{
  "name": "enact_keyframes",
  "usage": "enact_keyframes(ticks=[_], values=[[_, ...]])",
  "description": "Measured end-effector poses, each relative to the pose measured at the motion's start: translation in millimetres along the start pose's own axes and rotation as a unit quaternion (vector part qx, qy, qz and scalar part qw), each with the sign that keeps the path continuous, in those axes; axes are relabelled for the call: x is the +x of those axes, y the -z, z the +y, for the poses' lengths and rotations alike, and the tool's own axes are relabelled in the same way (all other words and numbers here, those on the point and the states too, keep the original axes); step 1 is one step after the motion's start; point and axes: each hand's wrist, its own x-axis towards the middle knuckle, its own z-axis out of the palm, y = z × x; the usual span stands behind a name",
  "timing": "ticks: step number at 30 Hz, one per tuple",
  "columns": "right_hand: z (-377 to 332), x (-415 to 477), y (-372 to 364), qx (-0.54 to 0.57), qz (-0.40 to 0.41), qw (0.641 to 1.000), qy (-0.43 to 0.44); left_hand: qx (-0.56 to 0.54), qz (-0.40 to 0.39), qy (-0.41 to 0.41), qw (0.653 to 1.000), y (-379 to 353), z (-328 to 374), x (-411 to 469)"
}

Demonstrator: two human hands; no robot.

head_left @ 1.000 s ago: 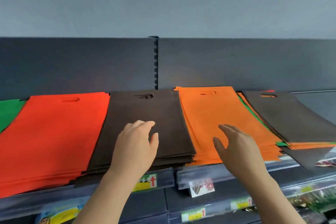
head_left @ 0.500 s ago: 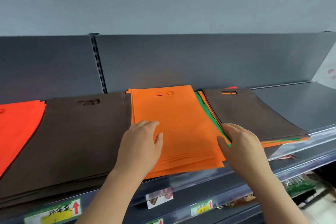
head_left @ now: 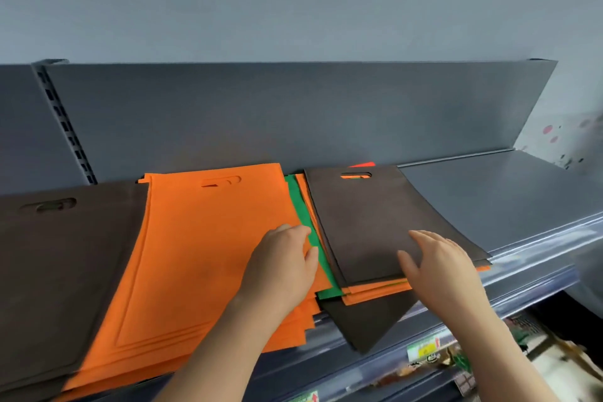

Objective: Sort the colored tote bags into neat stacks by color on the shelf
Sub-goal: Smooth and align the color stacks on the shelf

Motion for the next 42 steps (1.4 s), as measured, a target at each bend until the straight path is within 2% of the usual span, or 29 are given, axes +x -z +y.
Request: enact_keyframes(ticks=[7,11,16,19,22,24,30,36,42], values=[[50,41,-9,-0.055,-0.092,0.994,0.009,0.014,-0.050,0.106,0.993,-44,25,21],[57,48,-20,-0.057,-0.075,0.994,0.048,-0.015,-0.042,0.155,0.987,-51,33,28],[58,43,-24,0.023,-0.056,0.992,0.107,-0.095,-0.008,0.207,0.974,-51,37,32],[67,46,-22,0.061,-0.050,0.990,0.115,-0.113,0.028,0.210,0.971,-50,40,32],[80,50,-24,0.018,-0.040,0.997,0.067,-0.121,0.045,0.213,0.968,-49,42,31],[84,49,-26,-0.022,-0.050,0.997,0.051,-0.115,0.034,0.216,0.969,-51,44,30],[87,46,-16,-0.090,-0.042,0.992,0.081,-0.066,-0.019,0.222,0.973,-58,53,32],[90,47,-17,-0.054,-0.074,0.995,0.041,-0.037,-0.025,0.235,0.971,-61,65,38],[90,52,-12,-0.042,-0.088,0.995,0.027,-0.056,-0.031,0.233,0.970,-58,68,35]])
